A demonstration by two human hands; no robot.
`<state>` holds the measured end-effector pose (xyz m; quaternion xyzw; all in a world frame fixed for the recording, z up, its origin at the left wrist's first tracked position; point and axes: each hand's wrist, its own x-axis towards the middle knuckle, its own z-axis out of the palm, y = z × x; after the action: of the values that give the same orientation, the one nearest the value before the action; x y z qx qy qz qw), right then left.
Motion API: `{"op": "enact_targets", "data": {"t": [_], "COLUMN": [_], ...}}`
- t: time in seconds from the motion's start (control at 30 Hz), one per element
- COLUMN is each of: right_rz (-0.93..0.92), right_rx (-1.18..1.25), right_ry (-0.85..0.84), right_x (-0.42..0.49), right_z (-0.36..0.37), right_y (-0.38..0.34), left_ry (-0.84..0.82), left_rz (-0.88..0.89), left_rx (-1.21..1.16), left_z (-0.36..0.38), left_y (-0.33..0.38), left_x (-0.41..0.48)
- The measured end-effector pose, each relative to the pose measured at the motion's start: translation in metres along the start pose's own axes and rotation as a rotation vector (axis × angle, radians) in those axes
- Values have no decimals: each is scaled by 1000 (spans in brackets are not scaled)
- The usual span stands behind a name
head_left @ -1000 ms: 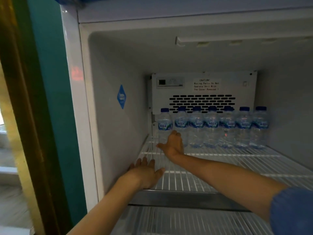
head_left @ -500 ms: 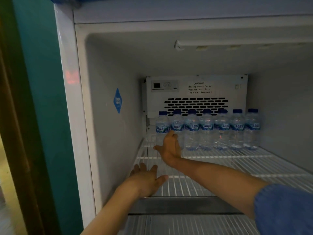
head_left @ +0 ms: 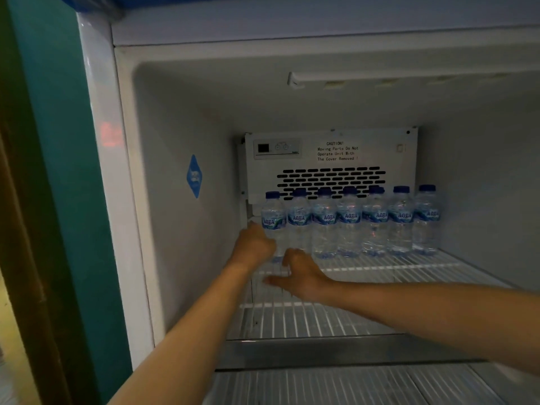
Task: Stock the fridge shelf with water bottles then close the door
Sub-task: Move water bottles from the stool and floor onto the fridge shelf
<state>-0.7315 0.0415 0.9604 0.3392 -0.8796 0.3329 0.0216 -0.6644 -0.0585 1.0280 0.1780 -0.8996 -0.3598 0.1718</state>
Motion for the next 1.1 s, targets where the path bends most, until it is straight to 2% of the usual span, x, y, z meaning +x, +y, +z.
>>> {"op": "enact_targets", "data": {"t": [0.1, 0.2, 0.47, 0.83, 0.97, 1.1], "right_rz": [-133, -221, -310, -339, -348, -351], "right_rx": [-23, -7, 22, 23, 11, -53], "right_ry": [-269, -374, -394, -371, -383, -423], "right_x": [-34, -47, -44, -42, -37, -37], "right_z": [-24, -37, -40, -38, -36, -37], "right_y": [16, 25, 30, 32, 33, 30], "left_ry": [-39, -89, -23, 67, 48, -57], "left_rz": [-6, -9, 13, 28, 28, -41], "left_rx": [-89, -150, -319, -274, -272, -184], "left_z": [9, 27, 40, 47, 47, 37], "left_y": [3, -10, -22, -21, -19, -15], "left_x": [43, 75, 87, 79, 71, 61]}}
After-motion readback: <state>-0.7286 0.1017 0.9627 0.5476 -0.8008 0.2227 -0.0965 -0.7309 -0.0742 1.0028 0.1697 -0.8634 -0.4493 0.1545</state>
